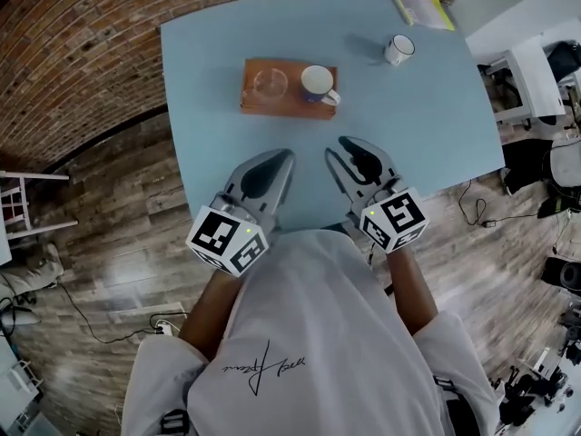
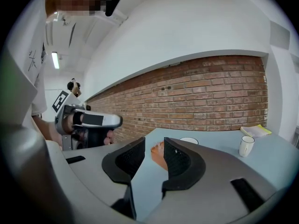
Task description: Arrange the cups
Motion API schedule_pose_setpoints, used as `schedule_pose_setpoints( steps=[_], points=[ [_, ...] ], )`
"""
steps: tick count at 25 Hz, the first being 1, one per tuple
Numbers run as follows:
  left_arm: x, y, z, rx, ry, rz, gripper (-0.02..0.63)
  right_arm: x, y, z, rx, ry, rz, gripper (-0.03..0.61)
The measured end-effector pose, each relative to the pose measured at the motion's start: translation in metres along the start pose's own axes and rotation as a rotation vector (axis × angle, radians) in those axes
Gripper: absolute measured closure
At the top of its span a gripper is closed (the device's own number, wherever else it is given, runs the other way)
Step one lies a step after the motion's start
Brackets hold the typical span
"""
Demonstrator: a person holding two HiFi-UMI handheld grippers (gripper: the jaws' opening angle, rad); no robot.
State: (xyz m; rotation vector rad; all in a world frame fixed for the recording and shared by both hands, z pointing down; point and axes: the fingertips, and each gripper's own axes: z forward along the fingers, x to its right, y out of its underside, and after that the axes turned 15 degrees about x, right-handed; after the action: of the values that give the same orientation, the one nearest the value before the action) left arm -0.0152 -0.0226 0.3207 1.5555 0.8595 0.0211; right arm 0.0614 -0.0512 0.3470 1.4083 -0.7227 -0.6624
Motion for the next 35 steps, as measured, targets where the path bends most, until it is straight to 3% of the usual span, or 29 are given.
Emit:
schedule_pose_setpoints(
  steps=[10,16,29,35],
  points=[
    [-0.006,0.012,0.012,-0.043,-0.019,-0.017,0.604,0.019,0.009,0.010,-0.008,-0.056,-0.034,0.433],
    [-0.005,0.017,0.021,-0.061,-0.025,-0.018,0.604,0.048,0.016,0.014,-0.004,-0.031,-0.051,0.425],
    [-0.015,0.027,0.028,-0.098,-0.046,-0.032,0.604,0.083,0.058,0.042,-0.061,-0.033,-0.072,0.414],
    [-0.021,0.029,0.034,-0.123,-0.043,0.011,0.604,0.093,0.079,0.050,-0.106,-0.043,-0.096,0.411]
  ],
)
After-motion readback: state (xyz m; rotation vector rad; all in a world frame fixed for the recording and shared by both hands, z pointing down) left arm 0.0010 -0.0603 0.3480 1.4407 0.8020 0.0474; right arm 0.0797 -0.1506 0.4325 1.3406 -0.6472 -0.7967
